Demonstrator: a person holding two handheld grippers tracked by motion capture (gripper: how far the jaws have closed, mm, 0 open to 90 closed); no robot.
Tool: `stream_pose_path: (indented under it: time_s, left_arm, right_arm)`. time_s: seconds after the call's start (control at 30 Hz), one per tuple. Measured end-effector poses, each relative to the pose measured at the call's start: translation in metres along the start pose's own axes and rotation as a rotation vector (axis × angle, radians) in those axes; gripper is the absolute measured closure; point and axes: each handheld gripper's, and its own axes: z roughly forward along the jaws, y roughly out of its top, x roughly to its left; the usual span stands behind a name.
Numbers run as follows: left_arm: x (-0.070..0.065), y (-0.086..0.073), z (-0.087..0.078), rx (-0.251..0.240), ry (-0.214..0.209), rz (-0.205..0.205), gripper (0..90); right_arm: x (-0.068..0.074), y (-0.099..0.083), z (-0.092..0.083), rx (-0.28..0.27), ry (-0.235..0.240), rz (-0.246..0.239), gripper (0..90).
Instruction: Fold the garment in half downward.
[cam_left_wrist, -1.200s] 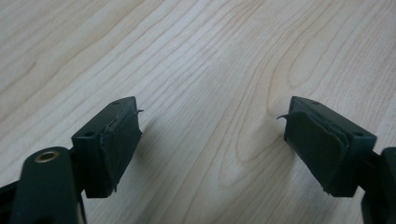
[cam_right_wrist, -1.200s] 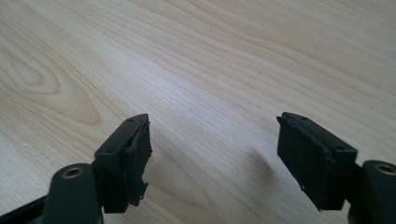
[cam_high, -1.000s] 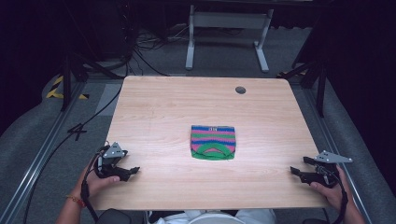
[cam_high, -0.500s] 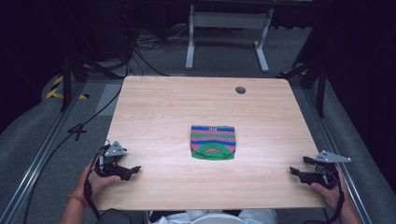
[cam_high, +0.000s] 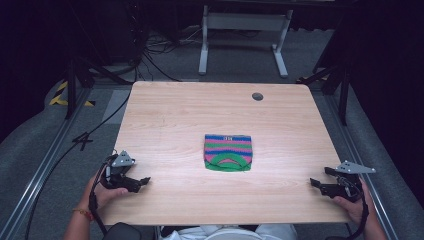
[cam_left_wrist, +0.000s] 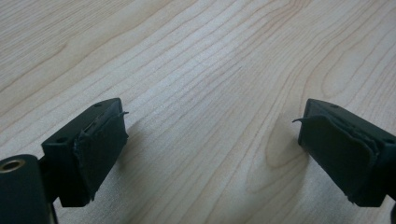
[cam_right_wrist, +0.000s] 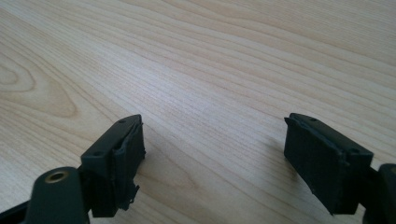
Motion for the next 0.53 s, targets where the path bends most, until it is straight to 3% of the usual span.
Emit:
stream_pose_path:
  time_s: [0.53]
  left_arm:
    - [0.0008, 0.0009, 0.0009, -0.001, 0.021, -0.024, 8.3]
  right_arm:
    - [-0.0002, 0.0002, 0.0004, 0.004, -0.006, 0.010, 18.1]
